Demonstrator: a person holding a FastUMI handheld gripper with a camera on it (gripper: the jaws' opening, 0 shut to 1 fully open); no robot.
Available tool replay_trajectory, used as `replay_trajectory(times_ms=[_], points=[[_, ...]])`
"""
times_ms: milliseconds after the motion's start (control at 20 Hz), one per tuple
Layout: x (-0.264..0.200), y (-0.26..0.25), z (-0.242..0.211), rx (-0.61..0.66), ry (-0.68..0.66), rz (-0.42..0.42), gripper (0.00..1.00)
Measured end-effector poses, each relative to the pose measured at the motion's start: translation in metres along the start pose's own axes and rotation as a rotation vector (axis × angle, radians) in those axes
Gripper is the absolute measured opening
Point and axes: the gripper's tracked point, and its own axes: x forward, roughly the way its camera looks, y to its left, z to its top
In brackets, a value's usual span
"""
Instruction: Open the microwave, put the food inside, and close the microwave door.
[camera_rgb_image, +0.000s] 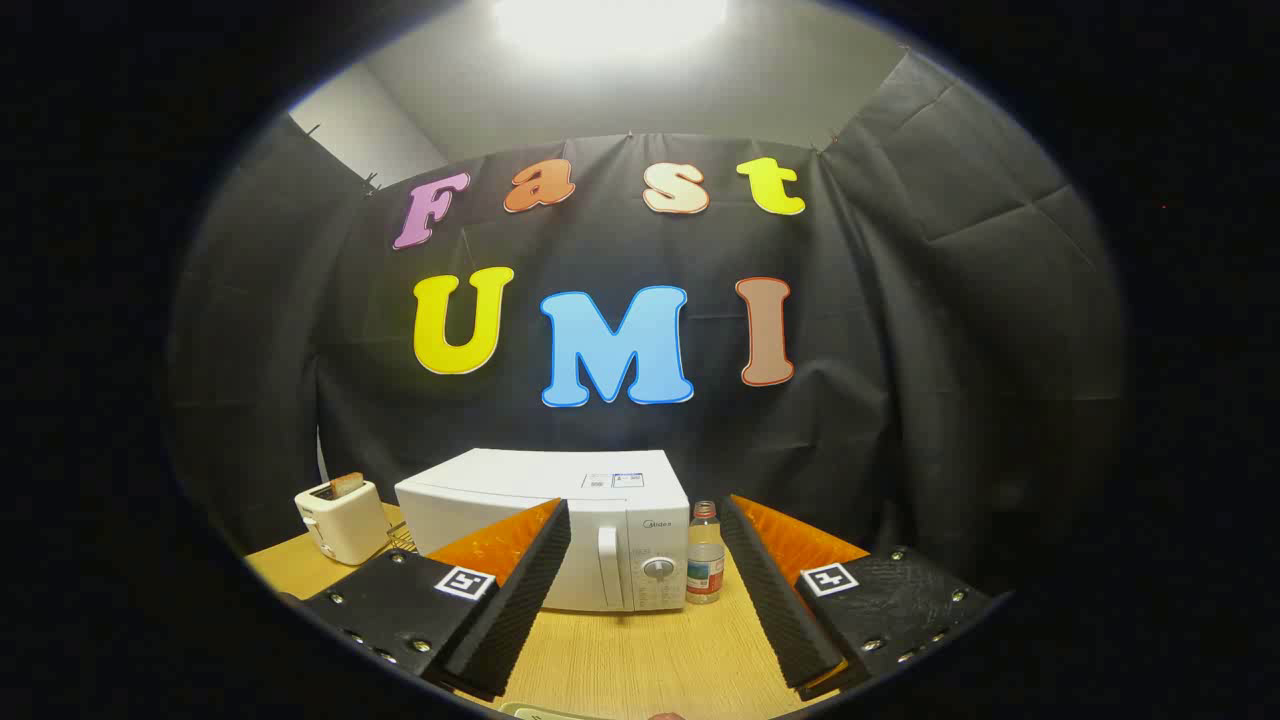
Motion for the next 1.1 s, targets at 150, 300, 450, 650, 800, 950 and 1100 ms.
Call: replay_trajectory(times_ms=[150,300,450,650,800,950,1100], points=[[0.001,0.0,-0.001,-0.005,0.003,0.003,0.96],[0.004,0.0,-0.003,-0.007,0.006,0.008,0.96],[0.006,0.0,-0.004,-0.002,0.008,0.011,0.96],[0.01,0.002,-0.003,-0.006,0.005,0.016,0.96],[0.013,0.004,-0.005,-0.007,0.007,0.022,0.96],[0.02,0.006,-0.009,-0.001,0.012,0.029,0.96],[0.031,0.011,-0.017,-0.006,0.022,0.046,0.96]])
